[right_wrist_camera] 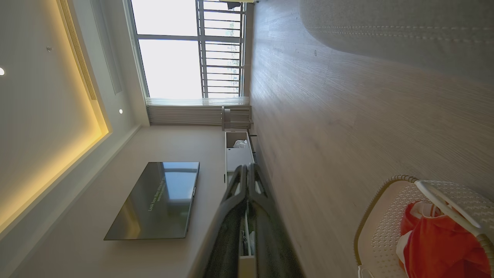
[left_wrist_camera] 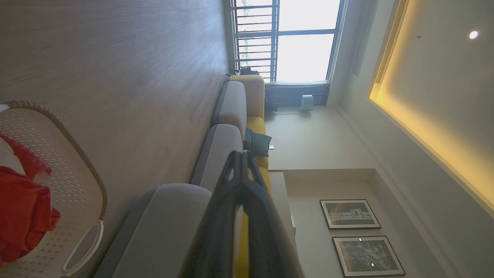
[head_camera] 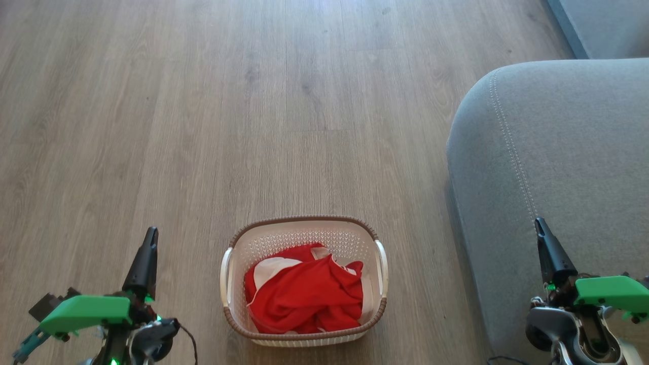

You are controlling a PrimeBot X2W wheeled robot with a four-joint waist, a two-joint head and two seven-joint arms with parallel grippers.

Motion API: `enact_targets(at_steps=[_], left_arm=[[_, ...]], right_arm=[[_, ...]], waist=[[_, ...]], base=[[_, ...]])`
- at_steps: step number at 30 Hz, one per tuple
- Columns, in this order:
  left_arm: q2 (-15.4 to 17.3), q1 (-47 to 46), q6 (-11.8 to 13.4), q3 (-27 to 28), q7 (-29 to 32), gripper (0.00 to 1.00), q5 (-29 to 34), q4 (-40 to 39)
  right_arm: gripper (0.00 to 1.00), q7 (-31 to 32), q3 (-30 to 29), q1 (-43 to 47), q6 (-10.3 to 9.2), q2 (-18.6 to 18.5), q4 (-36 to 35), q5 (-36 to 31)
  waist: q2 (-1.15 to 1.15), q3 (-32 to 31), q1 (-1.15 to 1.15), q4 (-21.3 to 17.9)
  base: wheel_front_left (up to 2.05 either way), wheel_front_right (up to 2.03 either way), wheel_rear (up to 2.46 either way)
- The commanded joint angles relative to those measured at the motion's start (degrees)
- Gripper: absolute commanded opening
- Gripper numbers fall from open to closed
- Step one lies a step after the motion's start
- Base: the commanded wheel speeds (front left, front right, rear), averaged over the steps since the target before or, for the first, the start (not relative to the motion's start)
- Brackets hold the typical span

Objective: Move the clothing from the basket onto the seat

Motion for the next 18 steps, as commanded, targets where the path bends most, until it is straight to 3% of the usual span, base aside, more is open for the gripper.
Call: enact_targets(at_steps=[1,18], left_arm=[[0.50,-2.74,-0.53,1.83,0.44,0.00,0.36,-1.68],[0.50,-2.74,-0.53,1.82,0.44,0.00,0.36,-1.68]], right_arm=[[0.00,0.39,0.97,-3.01,0.01,0.10,-2.25,0.35],[0.00,0.39,0.97,-3.01,0.01,0.10,-2.25,0.35]], waist=[[0.00,0.00,0.00,0.00],[0.00,0.00,0.00,0.00]], base=[[0.00,0.00,0.00],[0.00,0.00,0.00]])
